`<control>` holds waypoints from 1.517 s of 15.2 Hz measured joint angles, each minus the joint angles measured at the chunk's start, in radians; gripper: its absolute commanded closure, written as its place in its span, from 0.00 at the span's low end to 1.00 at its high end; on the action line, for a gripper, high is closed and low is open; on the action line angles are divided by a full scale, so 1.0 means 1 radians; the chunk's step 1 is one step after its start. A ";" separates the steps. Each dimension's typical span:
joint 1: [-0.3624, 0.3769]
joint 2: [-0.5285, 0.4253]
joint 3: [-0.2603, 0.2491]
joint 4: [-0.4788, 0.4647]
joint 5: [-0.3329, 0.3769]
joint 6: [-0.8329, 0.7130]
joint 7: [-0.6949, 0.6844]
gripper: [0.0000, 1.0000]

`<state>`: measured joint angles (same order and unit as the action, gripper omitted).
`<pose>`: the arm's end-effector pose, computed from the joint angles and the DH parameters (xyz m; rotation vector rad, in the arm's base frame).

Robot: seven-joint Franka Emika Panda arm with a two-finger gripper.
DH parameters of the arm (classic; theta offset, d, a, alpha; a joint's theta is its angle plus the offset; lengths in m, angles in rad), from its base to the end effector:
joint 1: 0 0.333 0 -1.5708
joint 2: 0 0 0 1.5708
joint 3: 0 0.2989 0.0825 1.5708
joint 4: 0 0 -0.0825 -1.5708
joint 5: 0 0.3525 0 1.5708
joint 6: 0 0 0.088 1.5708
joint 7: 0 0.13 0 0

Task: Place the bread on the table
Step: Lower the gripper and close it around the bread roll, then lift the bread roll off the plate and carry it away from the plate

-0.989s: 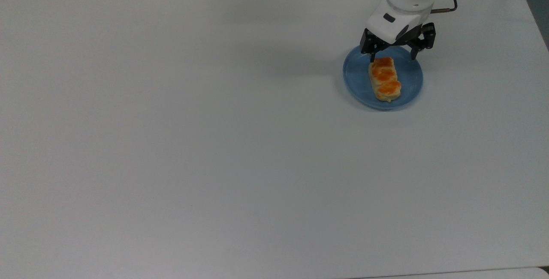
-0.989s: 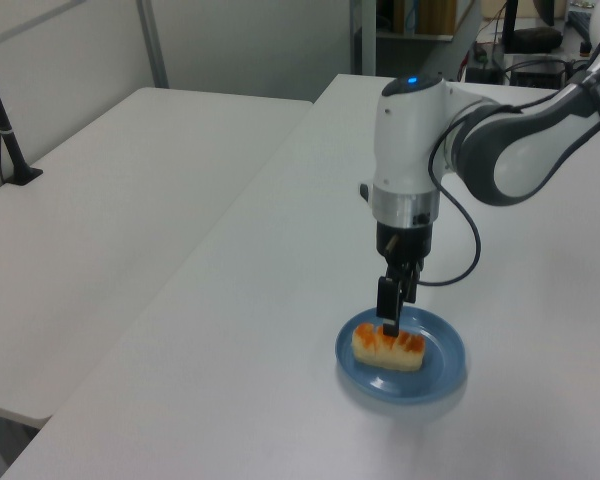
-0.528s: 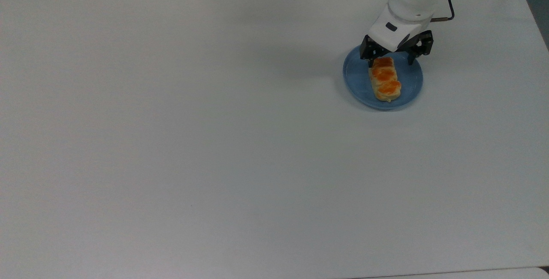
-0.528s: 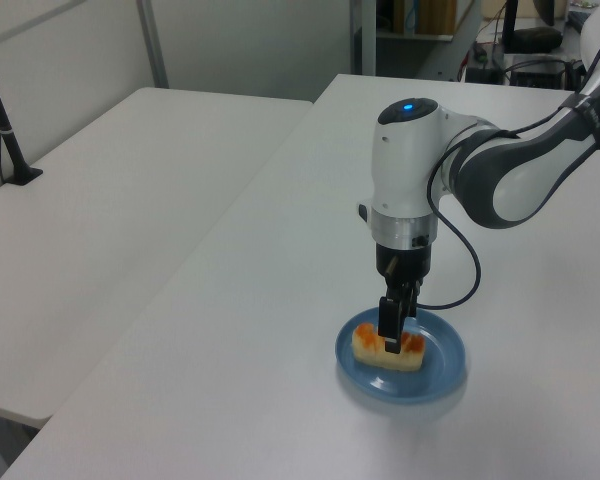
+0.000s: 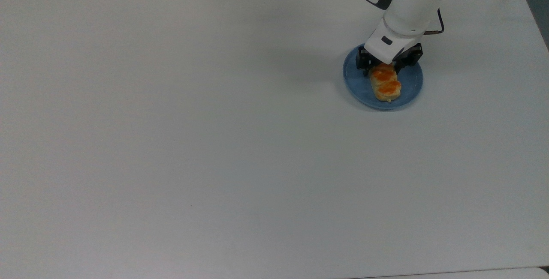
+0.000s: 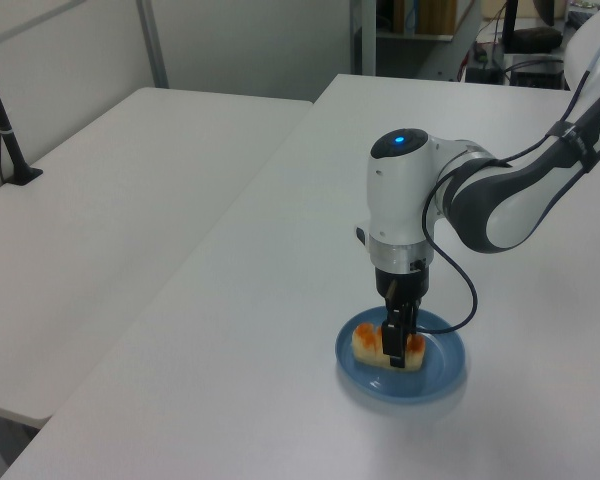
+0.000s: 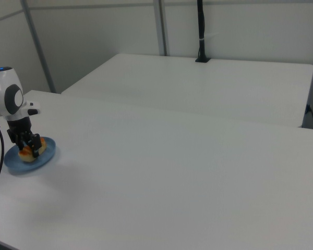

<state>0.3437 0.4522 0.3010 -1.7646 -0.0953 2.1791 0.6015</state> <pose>0.5064 0.3576 0.2971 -3.1054 -0.1101 0.0671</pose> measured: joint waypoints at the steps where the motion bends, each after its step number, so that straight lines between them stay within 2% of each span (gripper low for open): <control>1: 0.000 0.000 0.000 0.002 0.000 0.000 0.001 0.40; 5: -0.001 -0.012 0.000 0.015 0.000 -0.005 0.001 0.40; 8: -0.017 -0.056 -0.002 0.042 -0.002 -0.076 -0.003 0.40; 12: -0.156 -0.136 -0.011 0.086 -0.002 -0.171 -0.130 0.40; 18: -0.423 -0.144 -0.032 0.101 -0.003 -0.183 -0.414 0.40; 23: -0.526 -0.125 -0.111 0.096 -0.003 -0.185 -0.648 0.40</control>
<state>-0.1822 0.3273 0.1901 -1.6687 -0.0984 1.9942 -0.0461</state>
